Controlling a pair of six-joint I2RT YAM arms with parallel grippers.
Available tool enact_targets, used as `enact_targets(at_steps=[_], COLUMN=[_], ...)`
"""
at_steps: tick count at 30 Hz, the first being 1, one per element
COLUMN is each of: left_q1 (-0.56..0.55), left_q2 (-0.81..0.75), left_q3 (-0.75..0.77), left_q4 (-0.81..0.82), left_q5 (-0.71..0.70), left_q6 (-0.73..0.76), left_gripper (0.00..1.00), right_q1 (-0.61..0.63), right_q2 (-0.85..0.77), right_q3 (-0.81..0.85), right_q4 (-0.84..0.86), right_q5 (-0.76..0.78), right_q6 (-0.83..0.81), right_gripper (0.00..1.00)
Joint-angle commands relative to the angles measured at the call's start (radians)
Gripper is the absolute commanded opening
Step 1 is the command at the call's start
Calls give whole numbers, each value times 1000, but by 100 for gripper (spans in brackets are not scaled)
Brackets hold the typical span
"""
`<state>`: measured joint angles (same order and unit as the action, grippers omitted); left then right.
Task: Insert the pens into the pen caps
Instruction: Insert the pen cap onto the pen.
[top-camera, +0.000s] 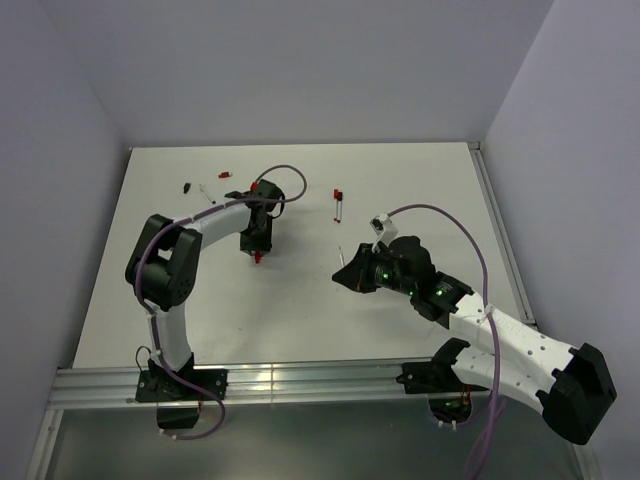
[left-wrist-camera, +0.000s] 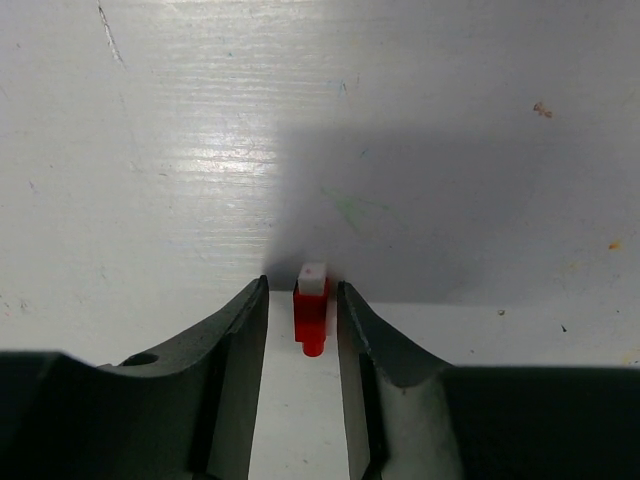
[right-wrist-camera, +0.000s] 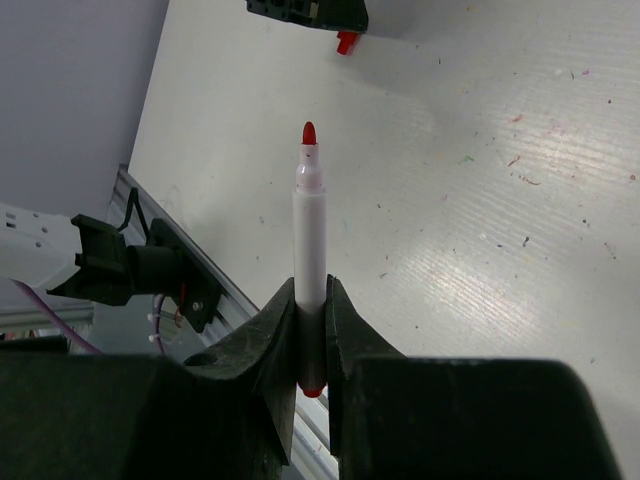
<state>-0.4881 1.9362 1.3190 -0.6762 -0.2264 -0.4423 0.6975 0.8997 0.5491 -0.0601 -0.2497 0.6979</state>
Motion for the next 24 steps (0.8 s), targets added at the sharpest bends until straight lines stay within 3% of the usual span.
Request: enact_targets(at_steps=[1, 5, 11, 14, 15, 18, 24], left_q1=[-10, -17, -29, -29, -32, -33, -32], left_q2=[6, 32, 58, 79, 73, -12, -343], left_q3=[-40, -29, -30, -26, -27, -66, -256], left_q4=[-25, -22, -28, -29, -14, 50, 420], left_q5=[10, 18, 25, 7, 6, 80, 355], left_q6=[-18, -19, -36, -58, -65, -91, -225], left_gripper=[38, 36, 24, 0, 0, 0, 0], right_q1=[-6, -6, -7, -6, -6, -4, -4], right_q2=[-5, -7, -5, 11, 16, 37, 209], right_q3=[-6, -8, -14, -17, -18, -28, -48], right_q4=[39, 39, 39, 55, 57, 104, 374], right_q5=[-2, -2, -5, -17, -22, -37, -88], right_q6=[3, 3, 2, 3, 2, -3, -18], right_gripper=[0, 0, 0, 0, 0, 0, 0])
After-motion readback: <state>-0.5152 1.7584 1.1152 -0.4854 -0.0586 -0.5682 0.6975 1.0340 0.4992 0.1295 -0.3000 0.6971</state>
